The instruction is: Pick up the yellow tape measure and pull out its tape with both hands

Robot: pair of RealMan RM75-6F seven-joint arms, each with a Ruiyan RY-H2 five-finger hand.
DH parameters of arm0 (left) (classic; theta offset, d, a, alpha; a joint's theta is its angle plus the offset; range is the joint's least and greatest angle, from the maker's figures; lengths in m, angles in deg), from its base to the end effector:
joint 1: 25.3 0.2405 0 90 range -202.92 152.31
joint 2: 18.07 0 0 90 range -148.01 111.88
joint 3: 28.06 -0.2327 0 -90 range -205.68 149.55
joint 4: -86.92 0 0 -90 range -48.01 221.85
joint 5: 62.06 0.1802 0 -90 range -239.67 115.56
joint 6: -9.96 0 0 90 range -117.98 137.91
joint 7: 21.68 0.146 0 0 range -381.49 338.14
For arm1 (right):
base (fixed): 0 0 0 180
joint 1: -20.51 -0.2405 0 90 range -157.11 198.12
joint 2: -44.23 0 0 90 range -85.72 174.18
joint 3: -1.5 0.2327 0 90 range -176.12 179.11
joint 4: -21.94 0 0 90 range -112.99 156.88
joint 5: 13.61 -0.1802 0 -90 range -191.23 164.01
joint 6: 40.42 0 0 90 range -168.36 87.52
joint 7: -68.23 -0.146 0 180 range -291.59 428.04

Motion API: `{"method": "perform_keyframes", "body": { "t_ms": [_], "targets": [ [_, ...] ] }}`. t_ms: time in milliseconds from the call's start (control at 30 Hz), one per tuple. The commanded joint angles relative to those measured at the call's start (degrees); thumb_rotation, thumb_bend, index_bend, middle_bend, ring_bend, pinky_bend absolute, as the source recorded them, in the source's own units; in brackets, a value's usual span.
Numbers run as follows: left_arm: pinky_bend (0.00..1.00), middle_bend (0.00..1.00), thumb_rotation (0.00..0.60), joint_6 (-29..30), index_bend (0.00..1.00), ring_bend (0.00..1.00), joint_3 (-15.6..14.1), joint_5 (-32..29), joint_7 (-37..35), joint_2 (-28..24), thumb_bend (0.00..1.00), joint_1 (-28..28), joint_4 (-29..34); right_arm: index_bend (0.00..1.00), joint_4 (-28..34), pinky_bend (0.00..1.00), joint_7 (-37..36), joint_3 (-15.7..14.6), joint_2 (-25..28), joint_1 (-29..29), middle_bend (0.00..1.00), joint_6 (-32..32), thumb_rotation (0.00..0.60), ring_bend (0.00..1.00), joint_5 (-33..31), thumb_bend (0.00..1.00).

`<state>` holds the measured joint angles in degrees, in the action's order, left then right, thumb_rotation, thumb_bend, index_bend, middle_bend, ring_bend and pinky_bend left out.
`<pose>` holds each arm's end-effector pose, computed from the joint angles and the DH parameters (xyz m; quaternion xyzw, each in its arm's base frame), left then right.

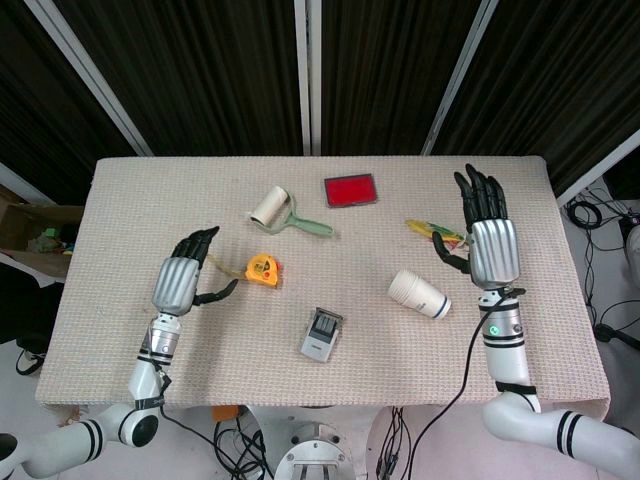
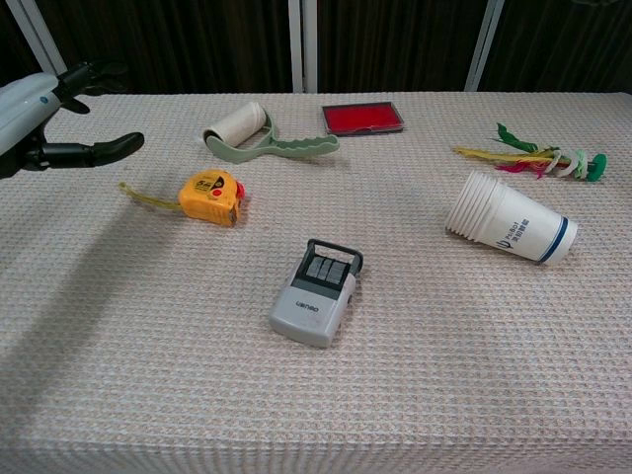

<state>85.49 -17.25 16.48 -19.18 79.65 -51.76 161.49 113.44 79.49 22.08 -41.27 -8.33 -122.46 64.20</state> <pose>-0.1835 0.2855 0.0276 -0.5903 -0.4155 -0.5077 0.4703 -0.1369 -0.3071 0.1225 0.5341 -0.3228 0.5882 0.5143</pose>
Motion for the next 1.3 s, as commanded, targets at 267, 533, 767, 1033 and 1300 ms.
{"method": "perform_keyframes", "body": {
  "t_ms": [267,533,767,1033,1300],
  "targets": [
    [0.17,0.12,0.211,0.01,0.05,0.09,-0.20,0.12,0.04,-0.13,0.21,0.14,0.13,0.00,0.43,0.00,-0.28,-0.85,0.19,0.36,0.00,-0.69,0.600,0.00,0.53,0.31],
    [0.17,0.12,0.426,-4.11,0.05,0.09,-0.90,1.17,3.07,-2.25,0.22,-2.31,-0.99,0.00,0.70,0.00,-1.26,-1.29,1.20,1.59,0.00,-2.08,0.600,0.00,0.81,0.32],
    [0.17,0.12,0.600,-13.14,0.05,0.09,-1.29,3.59,7.47,-3.93,0.22,-9.46,-7.68,0.00,0.29,0.00,-1.81,-2.34,1.78,2.98,0.00,-3.54,0.600,0.00,1.65,0.32],
    [0.18,0.12,0.600,-20.97,0.05,0.10,-1.26,3.66,0.67,-4.90,0.21,-14.63,-10.36,0.00,-0.79,0.00,-2.76,-3.21,2.11,4.25,0.00,-4.20,0.600,0.00,1.76,0.32],
    [0.19,0.12,0.600,-27.15,0.05,0.10,-3.36,2.35,3.45,-8.10,0.21,-16.83,-5.78,0.00,-2.58,0.00,-3.90,-3.53,1.89,4.71,0.00,-3.73,0.600,0.00,1.28,0.32]
  ]
}}
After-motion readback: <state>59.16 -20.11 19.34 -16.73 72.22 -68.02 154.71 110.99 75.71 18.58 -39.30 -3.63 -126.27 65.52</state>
